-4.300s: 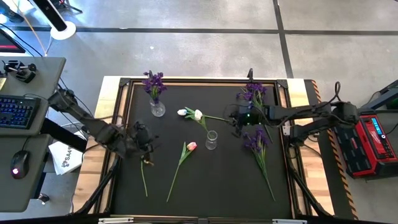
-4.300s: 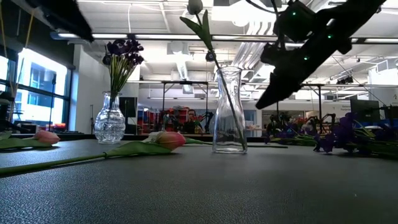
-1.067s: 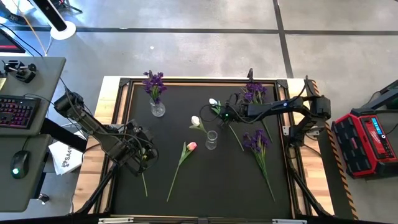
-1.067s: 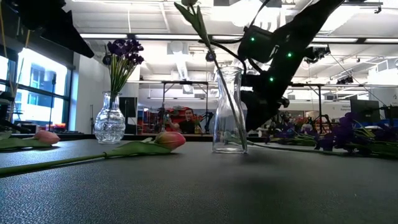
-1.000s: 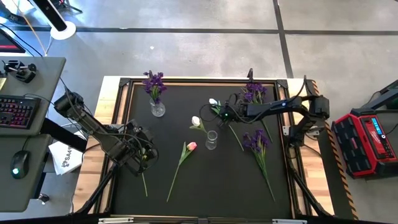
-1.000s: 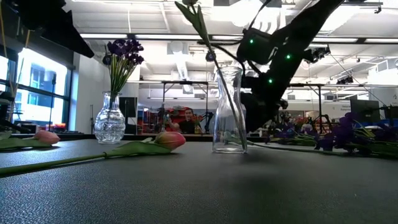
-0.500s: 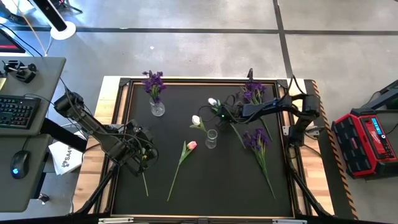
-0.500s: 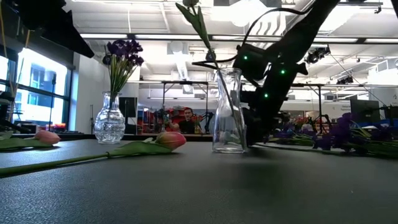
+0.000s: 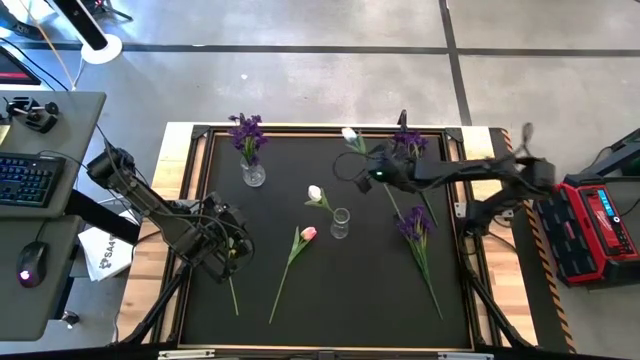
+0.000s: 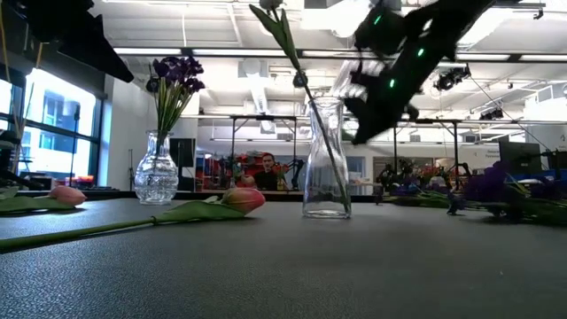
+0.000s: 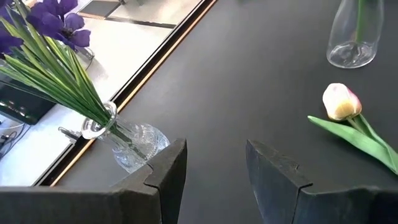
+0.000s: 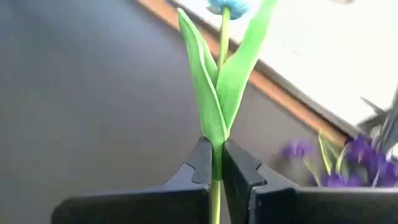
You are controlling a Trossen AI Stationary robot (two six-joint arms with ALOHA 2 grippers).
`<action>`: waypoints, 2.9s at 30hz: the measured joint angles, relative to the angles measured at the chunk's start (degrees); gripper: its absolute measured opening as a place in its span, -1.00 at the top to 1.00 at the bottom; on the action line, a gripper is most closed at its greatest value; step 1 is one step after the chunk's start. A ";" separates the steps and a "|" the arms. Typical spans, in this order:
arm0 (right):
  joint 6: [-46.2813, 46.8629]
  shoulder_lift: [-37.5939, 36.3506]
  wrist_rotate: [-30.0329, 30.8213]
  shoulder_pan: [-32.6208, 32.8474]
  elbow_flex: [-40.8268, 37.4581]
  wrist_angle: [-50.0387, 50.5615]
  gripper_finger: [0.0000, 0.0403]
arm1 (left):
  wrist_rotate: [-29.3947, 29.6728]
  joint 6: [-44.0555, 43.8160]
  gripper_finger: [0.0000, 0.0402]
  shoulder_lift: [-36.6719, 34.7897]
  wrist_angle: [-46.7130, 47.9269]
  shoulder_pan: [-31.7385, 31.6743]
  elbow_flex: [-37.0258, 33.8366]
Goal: Sort flowers into vase by color
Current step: Put the white tulip into the right transparent flower vase
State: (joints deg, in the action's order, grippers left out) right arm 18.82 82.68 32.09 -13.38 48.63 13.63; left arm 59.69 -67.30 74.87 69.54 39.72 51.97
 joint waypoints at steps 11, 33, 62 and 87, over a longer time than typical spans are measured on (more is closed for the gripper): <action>-12.85 -25.43 -8.31 8.78 -27.17 -54.85 1.00 | 3.23 -9.59 0.23 0.00 -0.54 2.08 -7.22; -38.76 -4.28 -24.61 20.89 -15.15 -92.34 1.00 | 8.80 13.45 0.23 0.00 -20.55 1.88 -8.33; -36.78 7.76 -21.21 19.41 -12.97 -87.11 0.98 | 8.60 13.51 0.23 0.00 -20.55 1.92 -8.33; -38.50 6.42 -4.36 24.80 -12.97 -79.07 0.20 | 7.77 13.48 0.23 0.00 -20.55 1.92 -8.31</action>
State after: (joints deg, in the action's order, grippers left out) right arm -19.68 89.10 27.74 11.41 35.66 -65.44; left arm 67.46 -53.82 74.87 48.99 41.65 43.66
